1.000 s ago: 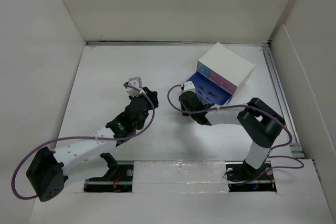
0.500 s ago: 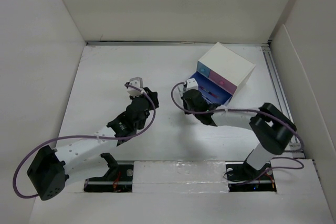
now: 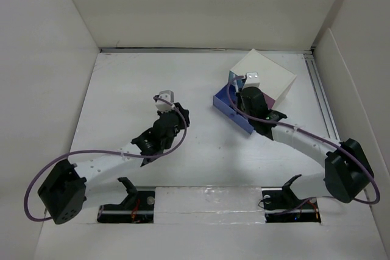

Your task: Organize the desk

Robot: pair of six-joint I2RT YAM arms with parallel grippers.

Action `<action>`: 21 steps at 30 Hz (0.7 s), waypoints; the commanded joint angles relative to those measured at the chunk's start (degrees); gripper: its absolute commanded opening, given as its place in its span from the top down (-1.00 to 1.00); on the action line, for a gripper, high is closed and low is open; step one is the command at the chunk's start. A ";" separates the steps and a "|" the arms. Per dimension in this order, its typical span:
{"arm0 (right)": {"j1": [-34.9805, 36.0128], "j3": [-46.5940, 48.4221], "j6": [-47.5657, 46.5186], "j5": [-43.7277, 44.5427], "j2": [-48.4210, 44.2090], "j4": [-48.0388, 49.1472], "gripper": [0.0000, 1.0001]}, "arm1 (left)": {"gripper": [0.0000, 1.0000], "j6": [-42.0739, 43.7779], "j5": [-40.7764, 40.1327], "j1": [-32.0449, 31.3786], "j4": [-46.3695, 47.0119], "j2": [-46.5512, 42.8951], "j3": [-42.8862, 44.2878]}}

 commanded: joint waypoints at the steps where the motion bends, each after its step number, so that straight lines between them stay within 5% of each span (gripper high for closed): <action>1: -1.68 -0.24 -0.71 0.78 -0.22 -2.99 0.99 | 0.45 0.81 3.73 0.35 2.97 3.44 2.07; 3: -2.39 -0.06 -0.45 1.48 -0.30 -3.70 0.88 | 0.42 0.64 6.98 0.35 3.77 4.77 2.51; 7: -2.39 -0.41 0.26 2.71 -2.14 -4.31 0.12 | 0.30 0.20 8.92 -2.01 5.79 8.37 3.39; 10: -2.92 -1.55 0.35 2.45 -3.99 -3.52 -0.06 | 0.28 -0.59 10.06 -2.55 5.18 10.93 5.23; 21: -0.90 -9.55 -0.80 -8.00 -25.32 2.28 0.08 | 0.17 -1.83 12.44 -5.09 7.81 12.78 6.29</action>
